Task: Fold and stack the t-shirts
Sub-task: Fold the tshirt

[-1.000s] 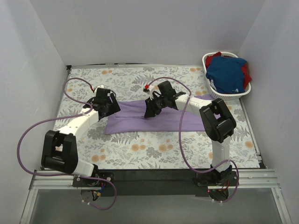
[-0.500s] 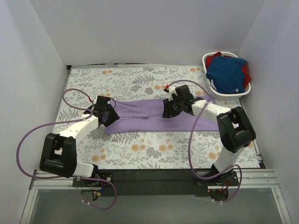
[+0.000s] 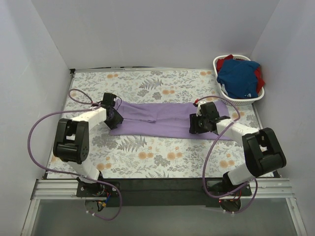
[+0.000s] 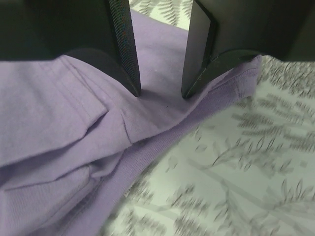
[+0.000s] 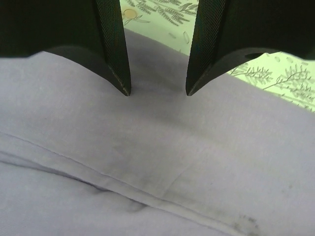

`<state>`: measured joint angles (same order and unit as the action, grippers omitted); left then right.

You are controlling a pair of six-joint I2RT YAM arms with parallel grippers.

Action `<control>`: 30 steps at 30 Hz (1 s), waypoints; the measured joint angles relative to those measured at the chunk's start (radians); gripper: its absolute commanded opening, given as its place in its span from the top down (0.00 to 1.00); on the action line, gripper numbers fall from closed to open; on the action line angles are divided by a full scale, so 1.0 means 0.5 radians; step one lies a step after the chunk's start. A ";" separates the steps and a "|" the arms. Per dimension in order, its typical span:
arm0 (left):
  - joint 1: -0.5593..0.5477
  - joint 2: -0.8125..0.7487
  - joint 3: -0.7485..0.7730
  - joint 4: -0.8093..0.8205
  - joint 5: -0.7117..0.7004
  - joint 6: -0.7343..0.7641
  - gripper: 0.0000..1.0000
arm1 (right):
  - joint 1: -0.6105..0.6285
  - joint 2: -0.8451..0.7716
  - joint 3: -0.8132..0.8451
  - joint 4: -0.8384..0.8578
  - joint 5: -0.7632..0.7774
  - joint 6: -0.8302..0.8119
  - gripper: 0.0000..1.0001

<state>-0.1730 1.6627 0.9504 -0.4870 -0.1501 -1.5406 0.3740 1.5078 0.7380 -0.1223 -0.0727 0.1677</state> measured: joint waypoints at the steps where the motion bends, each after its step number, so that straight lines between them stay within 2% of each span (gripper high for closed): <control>1: 0.006 0.060 0.070 -0.017 -0.008 0.006 0.62 | 0.010 -0.023 -0.024 0.004 -0.010 0.022 0.44; 4: 0.034 0.262 0.311 -0.052 -0.038 0.043 0.62 | 0.128 -0.086 -0.082 0.003 -0.026 0.082 0.44; 9: 0.115 0.597 0.756 -0.057 -0.089 0.172 0.56 | 0.534 -0.134 -0.119 -0.027 -0.195 0.200 0.43; 11: 0.137 0.665 0.863 -0.038 -0.105 0.226 0.50 | 0.676 -0.120 -0.090 -0.090 -0.333 0.204 0.43; 14: 0.159 0.625 0.871 -0.047 -0.114 0.269 0.37 | 0.768 -0.031 0.085 -0.249 -0.538 0.146 0.43; 17: 0.159 0.331 0.715 -0.029 -0.153 0.304 0.30 | 0.761 0.120 0.440 -0.339 -0.649 0.041 0.43; 25: 0.155 -1.068 -0.053 0.180 -0.231 0.385 0.30 | 0.756 0.824 1.569 -0.201 -0.930 -0.137 0.45; 27: 0.155 -1.240 -0.246 0.203 -0.212 0.410 0.30 | 0.756 1.031 1.754 -0.141 -0.982 -0.139 0.45; 30: 0.146 -1.278 -0.446 0.206 -0.168 0.446 0.30 | 0.756 1.306 1.961 -0.091 -1.019 -0.137 0.45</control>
<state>-0.0998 1.0237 0.7273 -0.3840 -0.2340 -1.3178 0.7521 2.1609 1.7184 -0.1677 -0.5819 0.0990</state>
